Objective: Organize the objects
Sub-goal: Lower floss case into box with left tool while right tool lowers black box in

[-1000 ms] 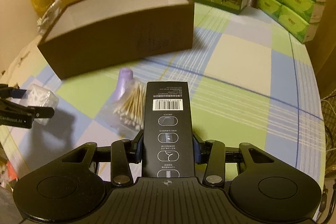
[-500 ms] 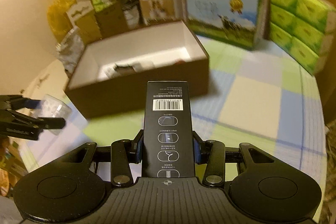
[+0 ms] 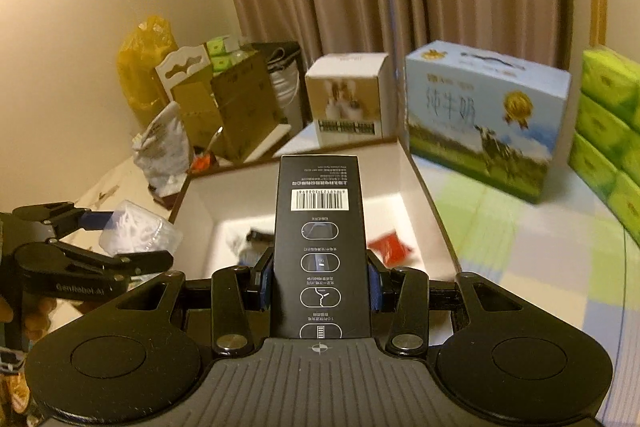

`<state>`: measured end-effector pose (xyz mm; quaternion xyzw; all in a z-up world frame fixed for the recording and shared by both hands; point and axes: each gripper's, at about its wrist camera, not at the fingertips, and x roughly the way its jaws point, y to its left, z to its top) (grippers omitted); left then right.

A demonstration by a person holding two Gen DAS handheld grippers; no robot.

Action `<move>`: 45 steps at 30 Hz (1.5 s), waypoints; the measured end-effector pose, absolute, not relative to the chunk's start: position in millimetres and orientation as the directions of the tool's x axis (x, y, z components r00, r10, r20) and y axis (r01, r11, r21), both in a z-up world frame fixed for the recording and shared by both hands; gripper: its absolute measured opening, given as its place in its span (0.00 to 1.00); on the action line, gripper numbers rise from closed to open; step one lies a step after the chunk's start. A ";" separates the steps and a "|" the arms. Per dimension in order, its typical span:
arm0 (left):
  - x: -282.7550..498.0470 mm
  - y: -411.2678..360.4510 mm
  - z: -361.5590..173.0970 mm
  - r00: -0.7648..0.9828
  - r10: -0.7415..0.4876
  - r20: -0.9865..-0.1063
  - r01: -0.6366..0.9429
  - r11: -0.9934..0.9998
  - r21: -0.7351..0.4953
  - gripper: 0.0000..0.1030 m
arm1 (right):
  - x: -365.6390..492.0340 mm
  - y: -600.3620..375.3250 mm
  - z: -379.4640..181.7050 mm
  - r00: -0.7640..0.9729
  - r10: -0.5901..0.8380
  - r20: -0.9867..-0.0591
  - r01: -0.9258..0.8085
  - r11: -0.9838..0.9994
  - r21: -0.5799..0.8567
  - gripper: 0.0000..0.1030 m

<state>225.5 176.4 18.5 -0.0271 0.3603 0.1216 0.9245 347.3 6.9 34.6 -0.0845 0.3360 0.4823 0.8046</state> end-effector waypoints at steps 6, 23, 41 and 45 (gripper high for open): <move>272.7 202.2 11.8 0.690 0.219 -0.690 -0.253 0.966 0.054 0.84 | 382.6 53.7 25.8 0.338 0.677 -0.653 -0.828 0.545 0.136 0.39; 350.9 238.3 -30.2 0.617 0.212 -0.758 -0.255 0.965 0.062 0.84 | 447.8 134.7 -43.5 0.341 0.593 -0.729 -0.816 0.572 0.082 0.39; 386.8 244.8 -59.5 0.581 0.186 -0.792 -0.235 0.970 0.056 0.84 | 465.5 139.1 -71.4 0.303 0.583 -0.754 -0.807 0.577 0.122 0.43; 395.1 240.2 -63.6 0.582 0.177 -0.794 -0.223 0.973 0.053 0.84 | 463.5 132.6 -72.7 0.300 0.576 -0.760 -0.815 0.569 0.110 0.43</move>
